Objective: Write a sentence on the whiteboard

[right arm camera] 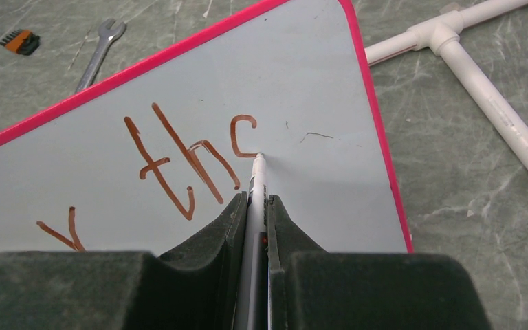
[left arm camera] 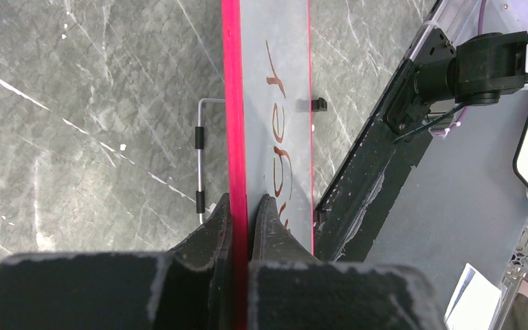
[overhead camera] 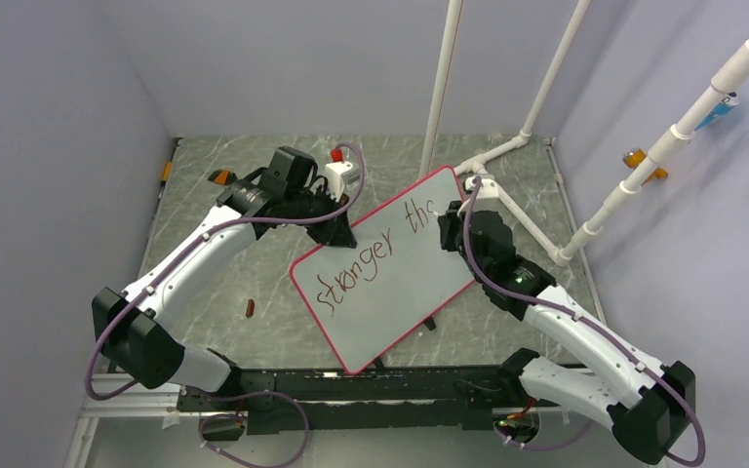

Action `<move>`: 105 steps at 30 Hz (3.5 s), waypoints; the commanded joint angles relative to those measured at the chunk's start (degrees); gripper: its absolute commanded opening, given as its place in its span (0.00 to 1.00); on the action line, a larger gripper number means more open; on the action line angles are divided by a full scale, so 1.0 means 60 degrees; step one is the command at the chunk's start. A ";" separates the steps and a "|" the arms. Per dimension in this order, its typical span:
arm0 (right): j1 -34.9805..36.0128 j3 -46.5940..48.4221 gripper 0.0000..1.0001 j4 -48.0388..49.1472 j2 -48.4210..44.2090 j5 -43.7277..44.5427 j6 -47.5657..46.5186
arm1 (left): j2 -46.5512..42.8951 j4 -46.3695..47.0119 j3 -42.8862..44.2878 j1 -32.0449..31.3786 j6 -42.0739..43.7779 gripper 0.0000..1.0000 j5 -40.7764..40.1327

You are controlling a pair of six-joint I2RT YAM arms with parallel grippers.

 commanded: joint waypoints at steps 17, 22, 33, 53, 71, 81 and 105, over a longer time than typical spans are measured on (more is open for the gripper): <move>-0.0002 0.1306 0.00 -0.0014 0.0887 0.0004 -0.0288 | -0.0062 0.0538 0.0052 -0.0071 0.1949 0.00 -0.1676; 0.0008 0.1326 0.00 0.0046 0.0920 -0.0094 -0.0265 | -0.0075 0.0529 0.0039 -0.0073 0.1948 0.00 -0.1719; -0.0005 0.0806 0.00 -0.0012 0.0713 -0.0090 -0.0077 | -0.0077 0.0542 0.0051 -0.0078 0.1945 0.00 -0.1721; 0.0011 0.0202 0.00 -0.0334 0.0379 0.0236 -0.0005 | -0.0065 0.0537 0.0039 -0.0083 0.1944 0.00 -0.1721; 0.0006 0.1229 0.00 -0.0866 0.0040 0.0963 -0.0367 | -0.0062 0.0540 0.0025 -0.0121 0.1957 0.00 -0.1770; -0.0877 0.0786 0.00 -0.0027 -0.0820 -0.1037 -0.0095 | -0.0164 0.0521 0.0024 -0.0160 0.1960 0.00 -0.1830; -0.2786 -0.0121 0.00 0.1295 -0.0356 -0.4071 0.1348 | -0.0193 0.0524 0.0010 -0.0162 0.1974 0.00 -0.1940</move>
